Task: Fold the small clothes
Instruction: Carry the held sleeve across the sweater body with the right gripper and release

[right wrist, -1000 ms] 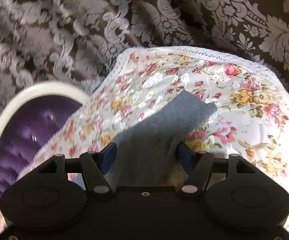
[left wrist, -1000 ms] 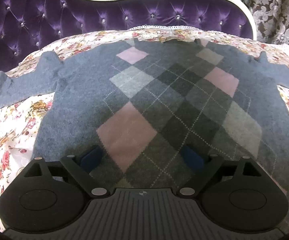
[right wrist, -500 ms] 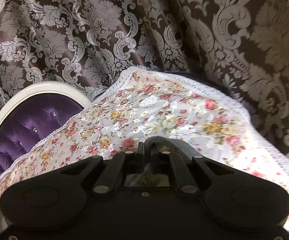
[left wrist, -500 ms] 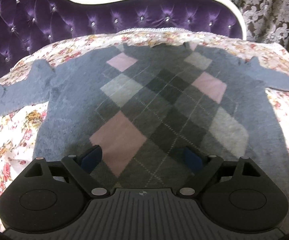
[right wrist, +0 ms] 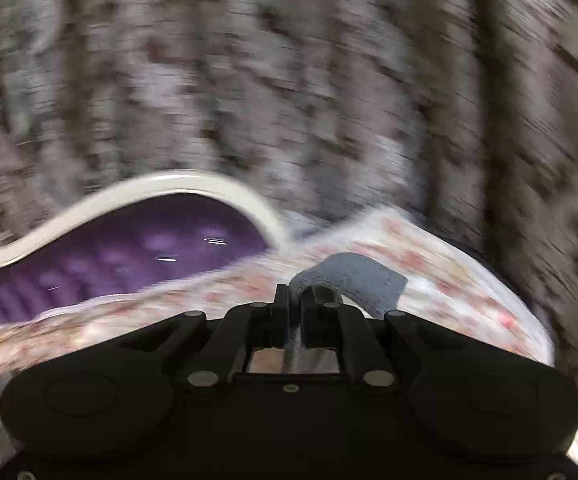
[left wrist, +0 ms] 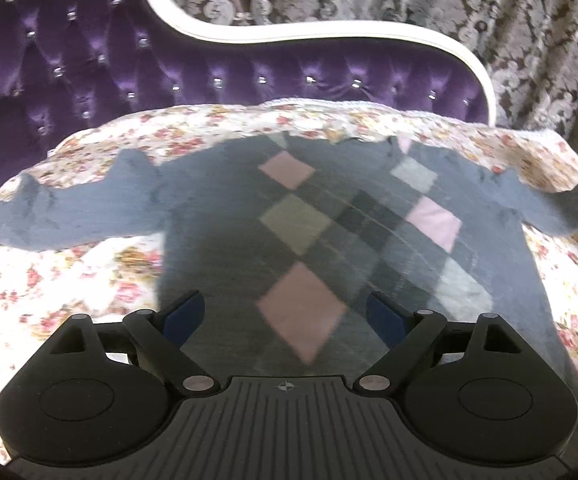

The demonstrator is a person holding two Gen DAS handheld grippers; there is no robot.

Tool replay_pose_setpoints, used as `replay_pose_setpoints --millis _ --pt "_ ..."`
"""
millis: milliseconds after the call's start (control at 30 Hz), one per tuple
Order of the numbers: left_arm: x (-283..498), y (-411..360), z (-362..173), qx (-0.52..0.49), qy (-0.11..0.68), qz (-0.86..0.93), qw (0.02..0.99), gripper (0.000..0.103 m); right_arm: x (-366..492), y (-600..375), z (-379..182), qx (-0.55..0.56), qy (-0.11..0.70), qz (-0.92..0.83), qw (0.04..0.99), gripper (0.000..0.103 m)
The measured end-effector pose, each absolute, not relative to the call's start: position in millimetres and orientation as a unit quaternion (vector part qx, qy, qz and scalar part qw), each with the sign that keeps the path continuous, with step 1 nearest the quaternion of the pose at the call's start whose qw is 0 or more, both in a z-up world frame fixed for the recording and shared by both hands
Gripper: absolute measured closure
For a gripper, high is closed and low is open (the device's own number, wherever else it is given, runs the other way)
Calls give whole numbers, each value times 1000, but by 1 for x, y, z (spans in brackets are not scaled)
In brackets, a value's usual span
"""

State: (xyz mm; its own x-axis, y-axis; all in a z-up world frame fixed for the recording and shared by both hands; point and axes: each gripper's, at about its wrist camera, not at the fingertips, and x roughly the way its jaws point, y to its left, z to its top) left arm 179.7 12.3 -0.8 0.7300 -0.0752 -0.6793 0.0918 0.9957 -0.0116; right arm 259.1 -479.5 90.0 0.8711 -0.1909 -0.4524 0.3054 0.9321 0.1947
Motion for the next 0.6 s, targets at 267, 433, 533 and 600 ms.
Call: replay_pose_setpoints --millis 267,433,533,600 --pt "181 55 -1 5 366 -18 930 15 309 -296 117 61 216 58 973 90" --pt "182 83 -7 -14 378 -2 926 15 337 -181 75 39 256 155 953 90" --pt "181 96 -13 -20 385 8 923 15 342 -127 38 12 279 195 940 90" --pt "182 103 -15 -25 389 11 921 15 343 -97 15 -12 290 213 933 90"
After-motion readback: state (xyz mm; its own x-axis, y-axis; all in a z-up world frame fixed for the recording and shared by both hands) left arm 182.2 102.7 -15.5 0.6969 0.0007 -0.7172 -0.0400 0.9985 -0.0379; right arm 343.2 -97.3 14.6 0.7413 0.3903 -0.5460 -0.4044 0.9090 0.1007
